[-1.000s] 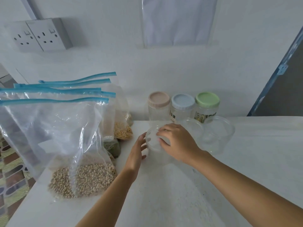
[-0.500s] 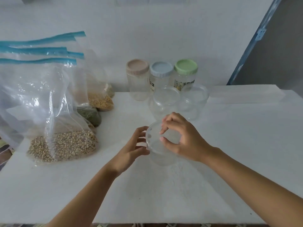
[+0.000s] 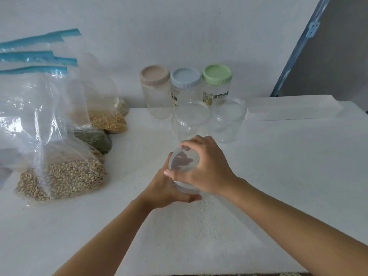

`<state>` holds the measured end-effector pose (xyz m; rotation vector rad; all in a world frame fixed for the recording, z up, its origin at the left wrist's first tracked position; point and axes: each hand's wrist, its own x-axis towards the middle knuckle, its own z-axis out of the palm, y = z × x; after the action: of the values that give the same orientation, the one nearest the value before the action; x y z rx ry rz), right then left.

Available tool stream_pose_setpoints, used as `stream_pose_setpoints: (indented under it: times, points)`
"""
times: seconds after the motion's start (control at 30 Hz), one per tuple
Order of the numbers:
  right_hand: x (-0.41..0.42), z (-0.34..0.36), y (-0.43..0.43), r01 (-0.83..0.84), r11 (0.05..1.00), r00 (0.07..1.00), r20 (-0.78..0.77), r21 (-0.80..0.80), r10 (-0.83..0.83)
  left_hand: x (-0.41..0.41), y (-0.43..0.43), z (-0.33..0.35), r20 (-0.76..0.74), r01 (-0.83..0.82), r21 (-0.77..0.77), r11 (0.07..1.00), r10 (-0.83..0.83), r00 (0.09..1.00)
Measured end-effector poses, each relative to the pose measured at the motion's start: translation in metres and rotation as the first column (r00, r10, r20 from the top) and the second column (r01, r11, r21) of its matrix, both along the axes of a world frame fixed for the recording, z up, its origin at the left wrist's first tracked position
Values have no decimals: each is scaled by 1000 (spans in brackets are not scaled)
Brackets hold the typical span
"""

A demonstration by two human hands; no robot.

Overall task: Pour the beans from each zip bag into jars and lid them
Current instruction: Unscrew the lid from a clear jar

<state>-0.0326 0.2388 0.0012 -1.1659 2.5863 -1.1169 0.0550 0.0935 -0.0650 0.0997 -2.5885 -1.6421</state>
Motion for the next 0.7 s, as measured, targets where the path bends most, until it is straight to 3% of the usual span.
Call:
stream_pose_setpoints:
  times: [0.2, 0.43, 0.5, 0.6, 0.7]
  points:
    - [-15, 3, 3, -133, 991, 988, 80, -33, 135, -10, -3, -1, -9, 15, -19, 1000, -16, 1000]
    - [-41, 20, 0, -461, 873, 887, 82, 157, 454, -24, -11, 1, 49, 103, -87, 991, -99, 994]
    - [-43, 22, 2, -423, 876, 895, -42, 230, 443, -22, -8, 4, 23, 111, -110, 988, -109, 994]
    - [-34, 30, 8, -230, 913, 919, -233, 336, 317, -20, -7, 7, -19, 131, -115, 985, -134, 991]
    - [-18, 35, 8, -154, 902, 918, -280, 402, 282, -21, -5, 8, 9, 148, -72, 986, -148, 989]
